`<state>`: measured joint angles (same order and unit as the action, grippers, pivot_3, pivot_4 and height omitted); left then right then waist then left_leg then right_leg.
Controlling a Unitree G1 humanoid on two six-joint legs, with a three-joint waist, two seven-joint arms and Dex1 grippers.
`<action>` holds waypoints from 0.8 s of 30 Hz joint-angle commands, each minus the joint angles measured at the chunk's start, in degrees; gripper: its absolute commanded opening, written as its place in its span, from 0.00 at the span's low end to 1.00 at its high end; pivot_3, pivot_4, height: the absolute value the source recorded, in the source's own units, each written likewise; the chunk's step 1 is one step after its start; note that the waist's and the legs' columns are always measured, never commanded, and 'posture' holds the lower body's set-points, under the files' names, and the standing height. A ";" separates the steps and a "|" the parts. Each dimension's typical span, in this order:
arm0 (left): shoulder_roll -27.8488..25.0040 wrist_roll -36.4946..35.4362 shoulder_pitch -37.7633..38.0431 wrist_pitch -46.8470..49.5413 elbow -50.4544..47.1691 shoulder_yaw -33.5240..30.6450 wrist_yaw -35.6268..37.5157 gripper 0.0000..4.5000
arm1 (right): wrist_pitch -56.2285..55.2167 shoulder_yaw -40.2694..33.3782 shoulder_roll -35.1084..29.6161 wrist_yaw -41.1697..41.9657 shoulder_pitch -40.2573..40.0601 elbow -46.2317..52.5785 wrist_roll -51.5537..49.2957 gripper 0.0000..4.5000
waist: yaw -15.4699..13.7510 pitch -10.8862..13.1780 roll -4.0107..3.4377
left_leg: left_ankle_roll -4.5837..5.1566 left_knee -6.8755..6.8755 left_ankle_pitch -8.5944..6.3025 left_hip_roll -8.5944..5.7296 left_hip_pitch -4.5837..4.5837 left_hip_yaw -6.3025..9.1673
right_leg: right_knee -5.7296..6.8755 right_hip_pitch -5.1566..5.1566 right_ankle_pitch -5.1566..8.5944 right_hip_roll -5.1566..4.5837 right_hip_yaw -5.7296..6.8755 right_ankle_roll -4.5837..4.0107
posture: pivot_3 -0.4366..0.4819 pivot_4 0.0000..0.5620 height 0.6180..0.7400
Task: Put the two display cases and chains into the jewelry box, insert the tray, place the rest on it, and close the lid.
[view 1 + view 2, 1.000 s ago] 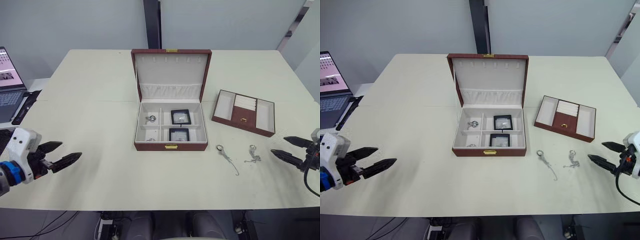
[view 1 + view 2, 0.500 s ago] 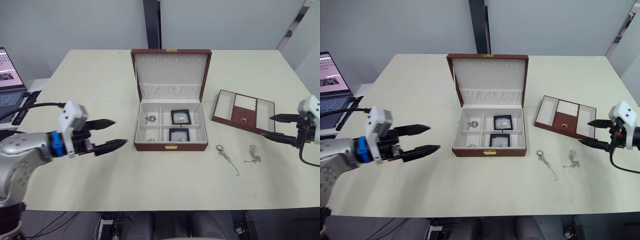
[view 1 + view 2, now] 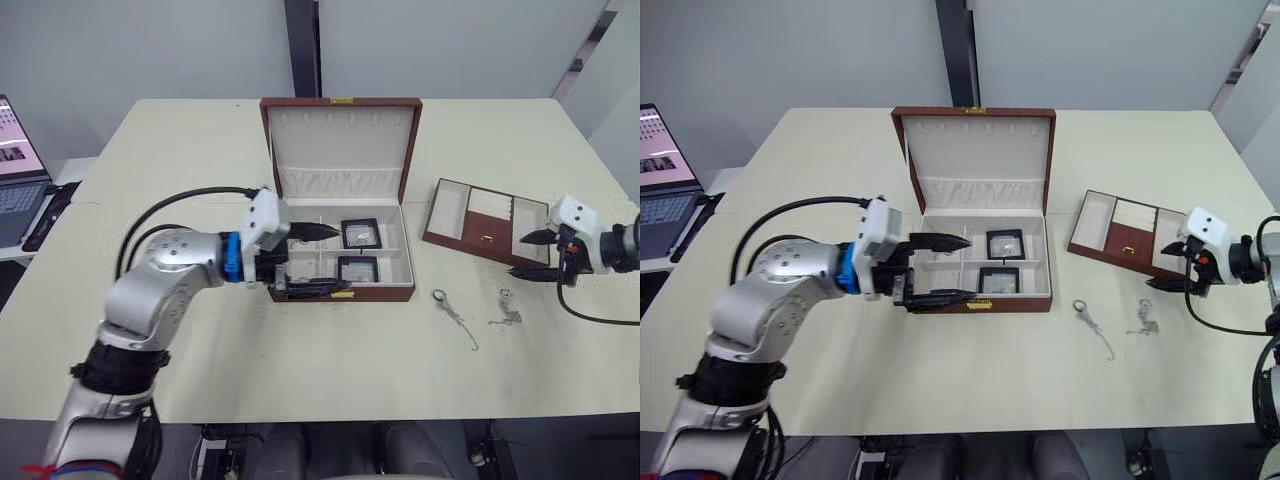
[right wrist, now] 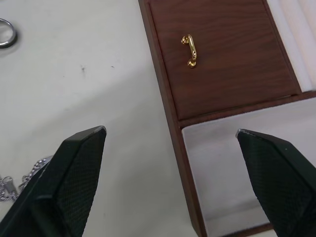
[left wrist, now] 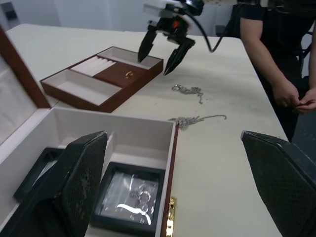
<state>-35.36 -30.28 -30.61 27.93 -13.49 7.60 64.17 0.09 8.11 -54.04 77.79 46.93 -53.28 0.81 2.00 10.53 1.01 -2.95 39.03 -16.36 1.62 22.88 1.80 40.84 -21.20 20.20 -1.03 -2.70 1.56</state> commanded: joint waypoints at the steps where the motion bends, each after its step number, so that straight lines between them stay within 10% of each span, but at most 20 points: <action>1: 1.97 1.28 -1.35 -2.95 0.77 0.88 0.29 1.00 | -3.35 -0.12 0.88 -1.35 2.61 -5.62 1.95 1.00 | -0.03 0.00 0.00 | -0.02 0.00 0.01 0.02 0.00 -0.01 | 0.00 0.00 0.00 0.00 0.01 0.00 | 0.48 0.27 1.00; 6: 3.34 2.40 -1.64 -4.72 2.47 0.26 -0.18 1.00 | -5.64 -0.97 2.02 -2.21 4.01 -9.35 2.97 0.86 | 0.00 0.00 0.00 | -0.03 0.00 0.02 0.01 -0.01 -0.10 | 0.01 -0.01 0.00 -0.02 -0.04 0.00 | 0.48 0.27 1.00; 19: 4.56 2.77 -1.64 -6.25 3.02 0.04 -1.46 1.00 | -6.28 -1.87 1.84 -0.98 4.60 -10.00 2.39 0.04 | -0.02 0.00 0.00 | -0.04 0.01 0.02 0.02 0.00 -0.03 | 0.01 -0.01 0.00 -0.02 -0.03 0.00 | 0.48 0.27 1.00; 24: 4.84 2.79 -1.66 -6.17 3.09 0.17 -1.49 1.00 | -6.07 -2.40 1.39 -0.49 4.63 -9.80 1.94 0.00 | -0.01 0.00 0.00 | -0.04 0.01 0.02 0.02 -0.01 -0.03 | 0.01 -0.01 0.00 -0.02 -0.05 0.00 | 0.48 0.27 1.00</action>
<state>-31.03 -27.49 -31.48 22.96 -9.35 8.85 62.99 -5.73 7.75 -51.30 76.99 50.24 -63.85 3.46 1.98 10.53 1.00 -2.99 39.03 -16.34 1.64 22.87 1.77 40.85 -21.21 20.19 -1.05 -2.74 1.56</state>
